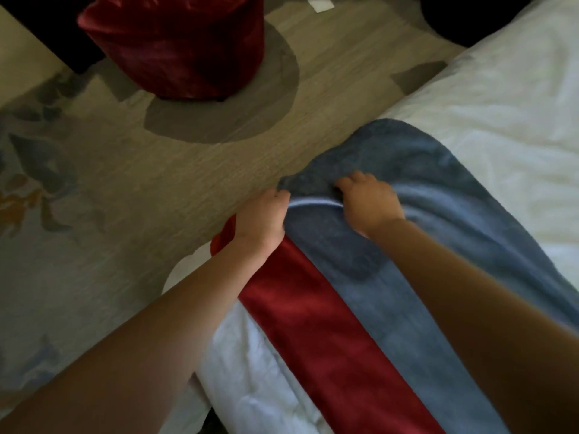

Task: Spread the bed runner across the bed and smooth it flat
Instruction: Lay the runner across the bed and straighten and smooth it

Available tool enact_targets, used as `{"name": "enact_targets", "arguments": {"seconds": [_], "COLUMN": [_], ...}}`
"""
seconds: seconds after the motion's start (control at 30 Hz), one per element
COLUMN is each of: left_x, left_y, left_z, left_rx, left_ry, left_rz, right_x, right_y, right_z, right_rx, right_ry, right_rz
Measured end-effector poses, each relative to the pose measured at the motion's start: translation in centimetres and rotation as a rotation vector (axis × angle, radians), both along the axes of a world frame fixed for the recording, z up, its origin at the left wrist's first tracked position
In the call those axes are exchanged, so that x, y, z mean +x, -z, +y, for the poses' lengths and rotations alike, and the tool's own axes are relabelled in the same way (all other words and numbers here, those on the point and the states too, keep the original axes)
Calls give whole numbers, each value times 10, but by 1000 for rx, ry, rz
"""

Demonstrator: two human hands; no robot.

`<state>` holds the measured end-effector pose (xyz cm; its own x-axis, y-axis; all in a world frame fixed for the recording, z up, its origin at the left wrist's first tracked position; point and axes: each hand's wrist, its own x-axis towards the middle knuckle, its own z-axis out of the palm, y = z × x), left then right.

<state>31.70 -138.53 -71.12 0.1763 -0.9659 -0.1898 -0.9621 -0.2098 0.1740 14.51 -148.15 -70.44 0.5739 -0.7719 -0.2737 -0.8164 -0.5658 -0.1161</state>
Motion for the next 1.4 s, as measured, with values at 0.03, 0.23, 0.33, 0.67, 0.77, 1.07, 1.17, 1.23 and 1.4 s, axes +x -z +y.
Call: {"name": "enact_targets", "arguments": {"seconds": [0.03, 0.23, 0.33, 0.67, 0.77, 1.07, 1.17, 1.23, 1.4], "left_x": [-5, -44, -67, -128, -147, -251, -294, -319, -347], "left_y": [-4, -19, -27, -35, -26, -22, -18, -16, -3], "left_z": [1, 28, 39, 128, 174, 284, 311, 327, 352], "left_rx": [-45, -38, -9, 31, 112, 176, 171, 162, 143], "left_ry": [91, 504, 544, 815, 939, 1178, 1212, 1198, 1042], "left_rz": [24, 45, 57, 24, 10, 33, -26, -48, -6], "right_x": [-6, -45, -66, -113, -141, -267, -302, -320, -343], "right_y": [-1, -9, -17, -13, -10, -16, -14, -11, -2], "right_z": [11, 105, 144, 280, 333, 472, 502, 515, 529], "right_rx": [-37, -68, -38, 80, 109, 199, 209, 199, 205], "right_ry": [38, 234, 308, 593, 591, 743, 704, 689, 660], "right_rz": [-27, -46, -27, -66, -46, 35, 54, 59, -16]}}
